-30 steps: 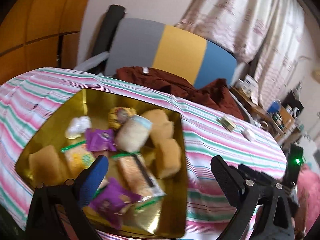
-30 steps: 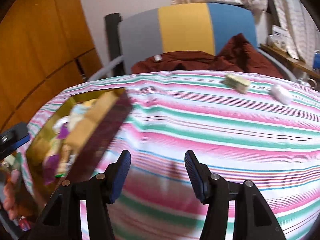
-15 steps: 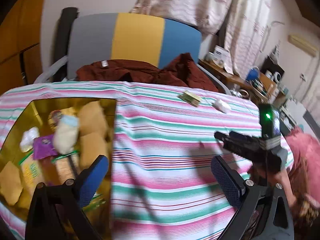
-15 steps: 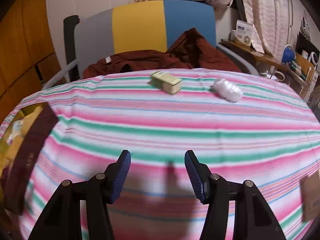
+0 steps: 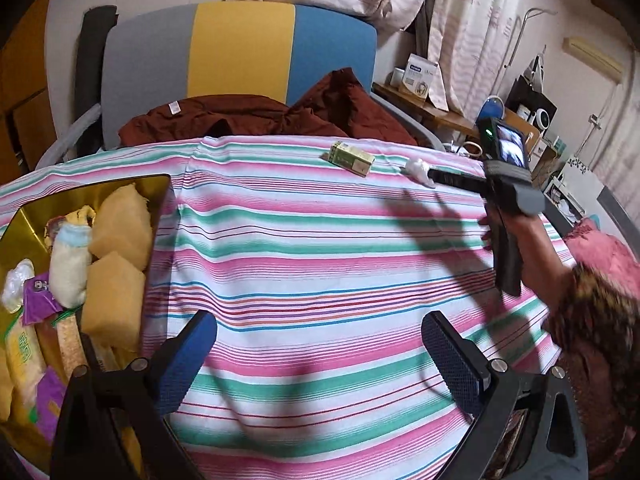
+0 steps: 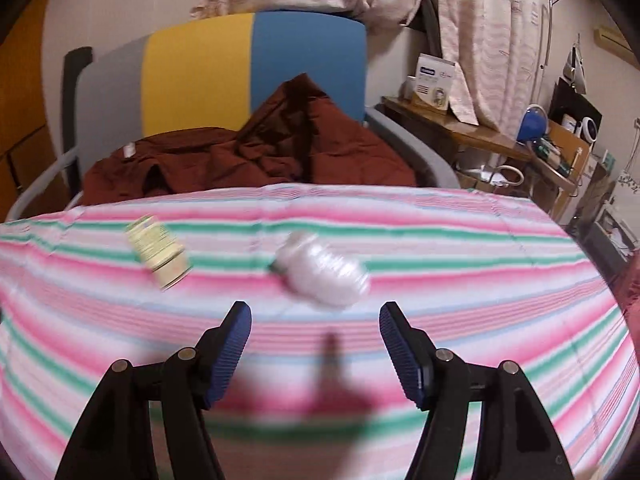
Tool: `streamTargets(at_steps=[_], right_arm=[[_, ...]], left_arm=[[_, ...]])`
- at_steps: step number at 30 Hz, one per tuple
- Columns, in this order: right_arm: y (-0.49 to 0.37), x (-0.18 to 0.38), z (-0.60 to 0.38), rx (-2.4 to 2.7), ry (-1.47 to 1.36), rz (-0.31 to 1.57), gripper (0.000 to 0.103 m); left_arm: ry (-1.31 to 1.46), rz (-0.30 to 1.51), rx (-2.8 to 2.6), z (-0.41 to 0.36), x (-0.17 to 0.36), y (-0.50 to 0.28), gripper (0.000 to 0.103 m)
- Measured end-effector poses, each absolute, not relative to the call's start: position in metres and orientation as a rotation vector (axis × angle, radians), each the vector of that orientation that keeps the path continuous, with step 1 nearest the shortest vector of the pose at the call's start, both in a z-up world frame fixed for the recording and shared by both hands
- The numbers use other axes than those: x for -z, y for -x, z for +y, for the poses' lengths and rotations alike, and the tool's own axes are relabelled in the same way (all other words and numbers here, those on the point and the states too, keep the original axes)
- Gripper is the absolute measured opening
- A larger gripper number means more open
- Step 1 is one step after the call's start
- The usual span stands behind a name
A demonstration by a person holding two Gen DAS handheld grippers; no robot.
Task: Organize objects
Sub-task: 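Reach the right tool to the white wrapped bun and grasp it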
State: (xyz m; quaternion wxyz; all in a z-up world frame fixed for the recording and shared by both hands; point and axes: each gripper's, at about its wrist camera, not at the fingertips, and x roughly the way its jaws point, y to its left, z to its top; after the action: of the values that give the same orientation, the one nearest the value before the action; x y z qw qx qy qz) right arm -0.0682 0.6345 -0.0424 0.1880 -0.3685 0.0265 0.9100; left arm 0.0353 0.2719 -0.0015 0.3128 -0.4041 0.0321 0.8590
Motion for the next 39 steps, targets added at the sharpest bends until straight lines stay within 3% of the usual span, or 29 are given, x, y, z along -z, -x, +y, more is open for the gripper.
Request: streamTargets(at_steps=[8,13,15,20,24,30,39], right_arm=[[0.117,0.069,0.655,-2.542,1.166,0.095,0.067],[0.124,0.072,0.642,-2.578,1.190,0.024,0.039],[0.125,0.071,0.636,-2.614,1.194,0.013,0.037],[0.139,0.062,0.615,-2.696,1.171,0.114,0.037],[0.149,0.061,0.583,-2.752,1.213,0.070,0.037],[0.109,0.050,0.540,-2.909,1.211,0.152,0.037],[0.078,0.071,0.568,-2.607,1.164,0.239,0.037]], left_arm=[[1.095,0.109,-2.263,0.275,0.007,-0.032,0.103],[1.125,0.075,-2.257,0.276,0.010,-0.026,0.103],[1.126,0.065,-2.254,0.277,0.010,-0.024,0.103],[1.122,0.058,-2.258,0.279,0.007,-0.023,0.103],[1.115,0.058,-2.273,0.276,0.001,-0.022,0.103],[1.107,-0.008,-2.323,0.271,-0.010,-0.003,0.103],[1.117,-0.023,-2.374,0.312,-0.023,0.051,0.103]])
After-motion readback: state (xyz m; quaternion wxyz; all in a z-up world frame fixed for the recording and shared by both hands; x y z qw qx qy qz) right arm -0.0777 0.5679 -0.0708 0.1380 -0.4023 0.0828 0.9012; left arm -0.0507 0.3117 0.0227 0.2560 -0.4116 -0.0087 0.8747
